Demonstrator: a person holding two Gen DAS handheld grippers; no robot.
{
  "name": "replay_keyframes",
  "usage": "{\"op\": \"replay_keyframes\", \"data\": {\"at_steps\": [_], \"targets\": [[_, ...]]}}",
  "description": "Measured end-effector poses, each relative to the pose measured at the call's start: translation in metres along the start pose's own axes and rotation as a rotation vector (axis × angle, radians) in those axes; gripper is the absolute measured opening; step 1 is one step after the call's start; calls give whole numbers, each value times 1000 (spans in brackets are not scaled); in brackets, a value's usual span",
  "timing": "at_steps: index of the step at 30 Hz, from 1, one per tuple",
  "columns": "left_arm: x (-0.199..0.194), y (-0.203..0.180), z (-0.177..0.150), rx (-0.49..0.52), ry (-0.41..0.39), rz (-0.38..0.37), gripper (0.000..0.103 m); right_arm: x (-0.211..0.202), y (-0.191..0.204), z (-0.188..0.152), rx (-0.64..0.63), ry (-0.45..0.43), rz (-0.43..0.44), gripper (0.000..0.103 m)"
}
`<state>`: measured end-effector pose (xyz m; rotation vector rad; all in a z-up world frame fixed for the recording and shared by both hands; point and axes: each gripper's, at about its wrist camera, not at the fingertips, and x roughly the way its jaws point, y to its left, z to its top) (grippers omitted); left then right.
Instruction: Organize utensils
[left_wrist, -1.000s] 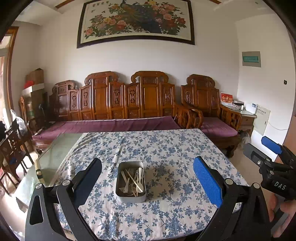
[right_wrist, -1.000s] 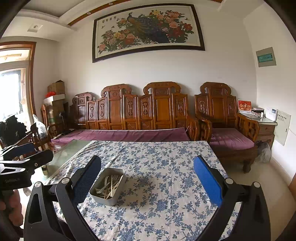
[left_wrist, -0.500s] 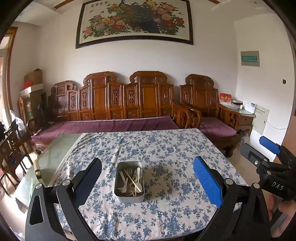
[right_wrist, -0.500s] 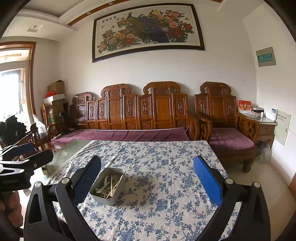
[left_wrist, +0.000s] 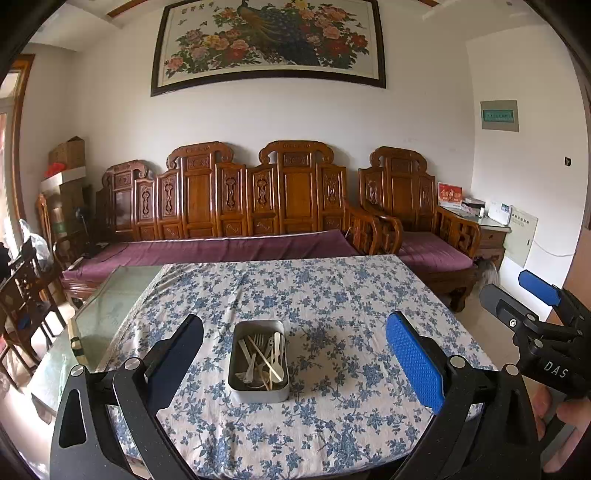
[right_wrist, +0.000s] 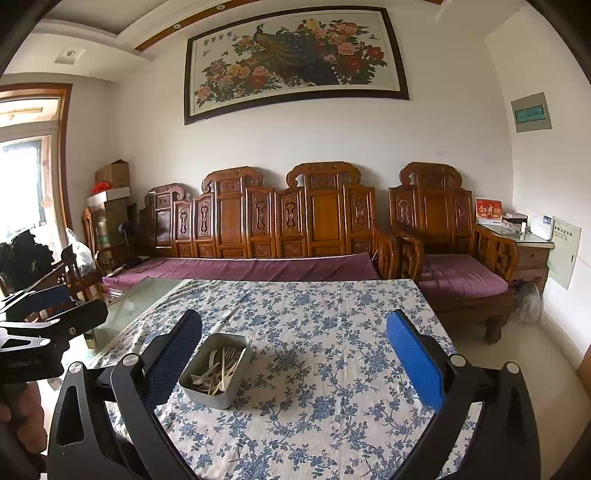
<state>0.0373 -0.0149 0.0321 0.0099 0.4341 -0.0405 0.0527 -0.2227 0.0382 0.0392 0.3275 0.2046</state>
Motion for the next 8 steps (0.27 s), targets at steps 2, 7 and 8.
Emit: {"op": "replay_keyframes", "data": {"at_steps": [2, 7, 8], "targets": [[-1, 0, 0, 1, -1, 2, 96, 0, -1, -1, 1, 1, 0, 101], [-2, 1, -1, 1, -4, 1, 96, 0, 0, 0, -1, -1, -1, 101], [-2, 1, -1, 1, -4, 1, 96, 0, 0, 1, 0, 0, 0, 101]]}}
